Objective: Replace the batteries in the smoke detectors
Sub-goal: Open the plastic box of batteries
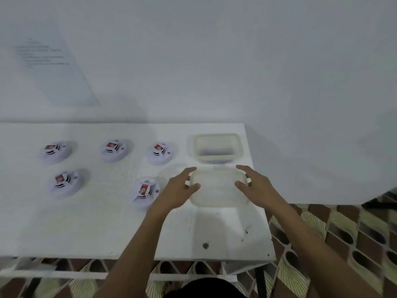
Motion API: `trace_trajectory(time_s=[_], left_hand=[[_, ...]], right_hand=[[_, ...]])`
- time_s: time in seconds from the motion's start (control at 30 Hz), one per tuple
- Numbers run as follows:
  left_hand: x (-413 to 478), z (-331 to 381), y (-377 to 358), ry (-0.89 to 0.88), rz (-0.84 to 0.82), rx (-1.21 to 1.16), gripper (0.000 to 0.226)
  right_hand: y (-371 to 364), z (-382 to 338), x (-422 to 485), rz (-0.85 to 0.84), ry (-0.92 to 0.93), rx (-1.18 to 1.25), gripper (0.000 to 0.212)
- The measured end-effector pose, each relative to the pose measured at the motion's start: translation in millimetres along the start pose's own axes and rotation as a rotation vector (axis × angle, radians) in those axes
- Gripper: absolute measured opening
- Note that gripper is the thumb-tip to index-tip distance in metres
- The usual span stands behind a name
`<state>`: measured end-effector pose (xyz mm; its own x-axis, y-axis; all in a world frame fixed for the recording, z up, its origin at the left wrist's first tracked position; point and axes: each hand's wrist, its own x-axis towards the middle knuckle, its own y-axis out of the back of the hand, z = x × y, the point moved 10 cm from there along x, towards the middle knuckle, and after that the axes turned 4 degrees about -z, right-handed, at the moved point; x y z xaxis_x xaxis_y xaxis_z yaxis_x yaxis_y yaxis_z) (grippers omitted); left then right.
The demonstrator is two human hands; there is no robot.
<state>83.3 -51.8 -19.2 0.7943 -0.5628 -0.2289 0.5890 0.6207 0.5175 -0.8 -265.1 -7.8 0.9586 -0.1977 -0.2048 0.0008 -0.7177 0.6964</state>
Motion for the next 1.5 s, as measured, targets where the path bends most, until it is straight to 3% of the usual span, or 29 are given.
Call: trace_trajectory(time_s=[0.2, 0.43, 0.7, 0.9, 1.1, 1.2, 1.3, 1.4, 1.5], left_hand=[[-10, -13, -10, 0.062, -0.029, -0.381, 0.042], [-8, -16, -16, 0.066, -0.106, -0.4, 0.04], [-8, -16, -13, 0.033, -0.055, -0.323, 0.039], [-18, -14, -20, 0.066, -0.095, -0.359, 0.046], [-25, -26, -9, 0.064, 0.044, -0.485, 0.078], [-29, -26, -9, 0.043, 0.066, -0.517, 0.075], [-31, -25, -20, 0.081, 0.008, -0.564, 0.071], [-31, -25, -24, 0.074, -0.024, -0.577, 0.068], [-30, -24, -29, 0.064, -0.056, -0.587, 0.063]], right_hand=[[-13, 26, -13, -0.04, -0.121, 0.487, 0.038], [-28, 31, -15, -0.191, -0.171, 0.856, 0.041], [-18, 19, -17, -0.147, -0.093, 0.667, 0.03], [-13, 5, -10, -0.075, 0.076, 0.453, 0.052], [-16, 12, -14, -0.128, -0.028, 0.28, 0.048], [-36, 17, -27, -0.226, -0.058, 0.337, 0.039], [-32, 14, -35, -0.086, -0.057, 0.355, 0.015], [-34, 10, -37, -0.02, -0.08, 0.438, 0.021], [-41, 5, -40, -0.06, -0.093, 0.578, 0.033]])
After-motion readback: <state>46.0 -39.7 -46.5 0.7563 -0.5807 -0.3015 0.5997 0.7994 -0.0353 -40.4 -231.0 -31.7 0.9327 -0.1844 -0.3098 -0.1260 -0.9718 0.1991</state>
